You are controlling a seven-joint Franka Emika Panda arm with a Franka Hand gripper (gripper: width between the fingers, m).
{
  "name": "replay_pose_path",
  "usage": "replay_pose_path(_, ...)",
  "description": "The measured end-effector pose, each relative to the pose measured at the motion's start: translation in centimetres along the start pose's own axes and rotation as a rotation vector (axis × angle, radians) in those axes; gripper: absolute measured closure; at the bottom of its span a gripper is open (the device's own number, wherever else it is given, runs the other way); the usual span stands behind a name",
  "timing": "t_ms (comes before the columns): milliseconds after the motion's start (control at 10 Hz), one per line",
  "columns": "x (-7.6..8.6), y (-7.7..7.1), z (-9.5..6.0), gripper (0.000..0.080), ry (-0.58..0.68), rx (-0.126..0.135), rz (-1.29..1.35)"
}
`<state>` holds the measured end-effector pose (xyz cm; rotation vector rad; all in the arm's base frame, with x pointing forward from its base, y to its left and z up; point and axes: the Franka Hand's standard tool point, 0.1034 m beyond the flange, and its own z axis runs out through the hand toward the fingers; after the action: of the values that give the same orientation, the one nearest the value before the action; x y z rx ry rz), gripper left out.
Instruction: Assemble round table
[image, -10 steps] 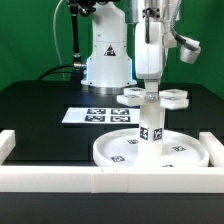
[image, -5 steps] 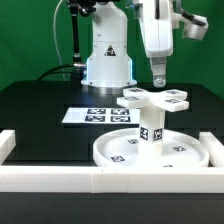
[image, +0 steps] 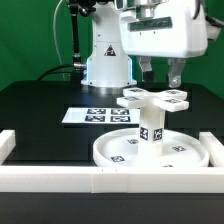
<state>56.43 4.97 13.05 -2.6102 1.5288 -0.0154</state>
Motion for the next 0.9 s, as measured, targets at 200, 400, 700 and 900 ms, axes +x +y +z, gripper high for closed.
replay_pose_path(200, -0.40, -0.11, 0.22, 0.0151, 0.001, -0.005, -0.155)
replay_pose_path(400, -0.33, -0.07, 0.22, 0.0151, 0.001, -0.005, -0.301)
replay_pose_path(700, -0.23, -0.05, 0.13, 0.0151, 0.007, -0.041, -0.636)
replay_pose_path(900, 0.00, -0.40, 0.24, 0.0151, -0.007, -0.062, -0.884)
